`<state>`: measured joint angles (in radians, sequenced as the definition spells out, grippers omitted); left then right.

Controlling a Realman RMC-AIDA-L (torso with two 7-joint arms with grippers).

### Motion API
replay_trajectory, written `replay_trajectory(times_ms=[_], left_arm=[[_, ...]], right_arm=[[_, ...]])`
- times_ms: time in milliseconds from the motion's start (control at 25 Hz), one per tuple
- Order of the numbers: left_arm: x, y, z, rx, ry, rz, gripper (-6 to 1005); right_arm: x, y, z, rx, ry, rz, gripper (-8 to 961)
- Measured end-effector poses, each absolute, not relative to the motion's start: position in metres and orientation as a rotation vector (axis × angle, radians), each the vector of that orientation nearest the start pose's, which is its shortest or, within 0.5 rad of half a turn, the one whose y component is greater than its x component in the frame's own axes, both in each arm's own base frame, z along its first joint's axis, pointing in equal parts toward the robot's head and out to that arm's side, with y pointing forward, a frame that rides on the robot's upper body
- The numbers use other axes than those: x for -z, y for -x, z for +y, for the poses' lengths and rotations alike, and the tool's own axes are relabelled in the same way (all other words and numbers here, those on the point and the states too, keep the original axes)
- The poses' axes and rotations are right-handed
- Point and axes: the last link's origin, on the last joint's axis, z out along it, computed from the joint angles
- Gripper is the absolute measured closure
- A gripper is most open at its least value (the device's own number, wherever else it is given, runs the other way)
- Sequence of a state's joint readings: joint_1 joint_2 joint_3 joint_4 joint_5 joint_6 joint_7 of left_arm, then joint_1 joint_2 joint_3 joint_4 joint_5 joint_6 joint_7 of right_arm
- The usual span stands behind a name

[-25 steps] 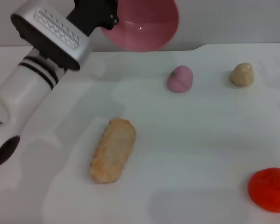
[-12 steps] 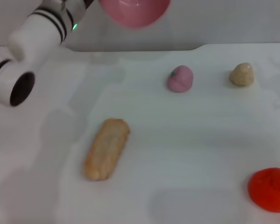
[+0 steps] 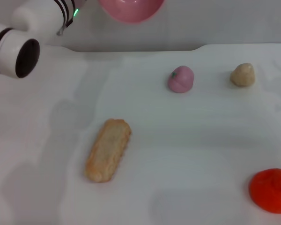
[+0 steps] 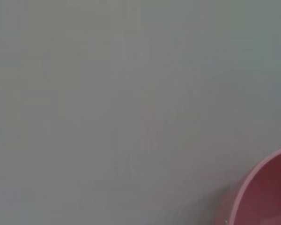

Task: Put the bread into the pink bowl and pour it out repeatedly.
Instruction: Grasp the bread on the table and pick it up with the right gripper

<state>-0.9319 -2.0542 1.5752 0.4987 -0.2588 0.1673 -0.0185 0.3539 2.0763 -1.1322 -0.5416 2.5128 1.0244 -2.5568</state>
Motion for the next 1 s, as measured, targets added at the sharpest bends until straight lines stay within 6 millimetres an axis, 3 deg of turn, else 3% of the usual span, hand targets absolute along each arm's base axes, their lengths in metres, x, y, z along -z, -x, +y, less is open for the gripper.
replay_trajectory(times_ms=[720,1000], left_arm=[[0.009,0.153,0.502,0.564,1.821,-0.711,956],[0.004,0.175,0.484,0.489,1.831,-0.756,956]], right_arm=[[-0.049,-0.302,0.373,-0.782,1.730,0.412,478],[-0.050,-0.305,0.370,-0.776,1.723,0.420,478]])
